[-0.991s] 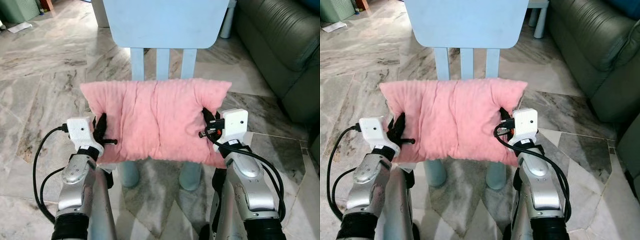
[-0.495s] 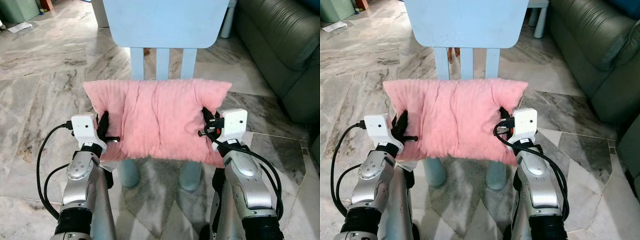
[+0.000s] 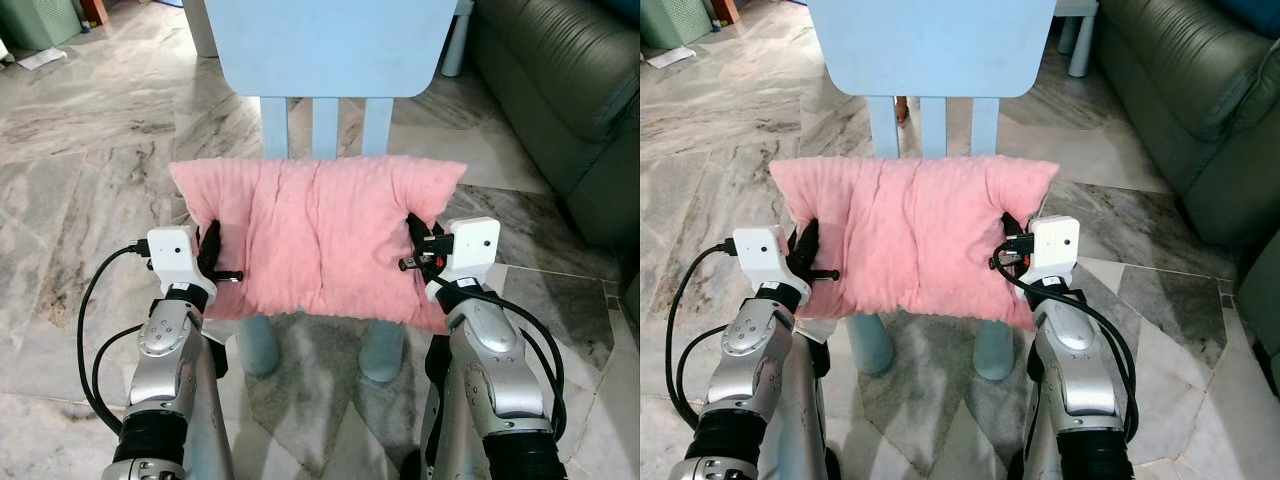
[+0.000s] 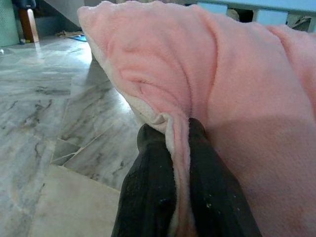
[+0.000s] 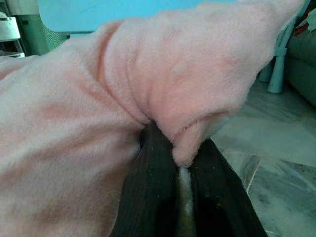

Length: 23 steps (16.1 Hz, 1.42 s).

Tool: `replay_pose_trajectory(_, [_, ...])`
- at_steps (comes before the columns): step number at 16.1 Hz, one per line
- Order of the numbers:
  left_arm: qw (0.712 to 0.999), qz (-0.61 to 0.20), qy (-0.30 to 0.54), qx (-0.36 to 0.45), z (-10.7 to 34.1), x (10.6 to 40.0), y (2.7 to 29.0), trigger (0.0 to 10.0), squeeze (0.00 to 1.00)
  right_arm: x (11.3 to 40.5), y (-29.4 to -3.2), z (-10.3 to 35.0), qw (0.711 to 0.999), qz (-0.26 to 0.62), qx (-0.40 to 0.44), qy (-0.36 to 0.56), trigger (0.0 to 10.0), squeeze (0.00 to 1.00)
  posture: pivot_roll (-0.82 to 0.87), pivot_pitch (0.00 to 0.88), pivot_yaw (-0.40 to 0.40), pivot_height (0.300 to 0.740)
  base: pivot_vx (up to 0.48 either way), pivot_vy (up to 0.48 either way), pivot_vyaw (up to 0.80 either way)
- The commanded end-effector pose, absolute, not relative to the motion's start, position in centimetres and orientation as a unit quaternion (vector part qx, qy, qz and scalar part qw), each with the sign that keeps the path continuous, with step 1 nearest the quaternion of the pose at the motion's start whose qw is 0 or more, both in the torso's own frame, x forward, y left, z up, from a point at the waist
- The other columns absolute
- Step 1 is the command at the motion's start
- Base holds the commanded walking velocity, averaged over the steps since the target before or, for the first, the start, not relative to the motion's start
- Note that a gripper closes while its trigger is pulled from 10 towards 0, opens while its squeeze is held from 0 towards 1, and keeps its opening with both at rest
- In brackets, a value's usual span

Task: Move the pillow to the sofa

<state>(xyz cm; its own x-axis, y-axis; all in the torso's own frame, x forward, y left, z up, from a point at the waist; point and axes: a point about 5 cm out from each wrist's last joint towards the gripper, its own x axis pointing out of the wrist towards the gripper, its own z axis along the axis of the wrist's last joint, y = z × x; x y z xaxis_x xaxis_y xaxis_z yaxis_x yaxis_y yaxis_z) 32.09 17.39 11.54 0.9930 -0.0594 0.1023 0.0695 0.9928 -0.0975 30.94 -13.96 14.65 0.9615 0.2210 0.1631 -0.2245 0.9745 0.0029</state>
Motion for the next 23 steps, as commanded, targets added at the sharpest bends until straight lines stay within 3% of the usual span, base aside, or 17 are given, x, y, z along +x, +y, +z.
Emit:
replay_pose_trajectory(1, [0.997,-0.034,-0.055,-0.043,11.88,32.35,17.44,10.0,0.00,31.16,-13.96,15.36,0.989,0.108,0.016,-0.098,10.0,0.00,-0.09,0.000,0.034,0.358,0.000,0.000,0.00])
replay_pose_trajectory(8, [0.997,-0.036,-0.058,-0.043,12.07,32.78,17.36,10.0,0.00,31.51,-13.84,15.48,0.989,0.108,0.024,-0.101,10.0,0.00,-0.09,0.000,0.038,0.422,0.000,0.000,0.00])
replay_pose_trajectory(23, [0.997,-0.041,-0.055,-0.046,11.81,33.06,16.66,10.0,0.00,31.65,-13.95,15.55,0.988,0.108,0.025,-0.104,10.0,0.00,-0.10,0.000,0.041,0.609,0.000,0.000,0.00])
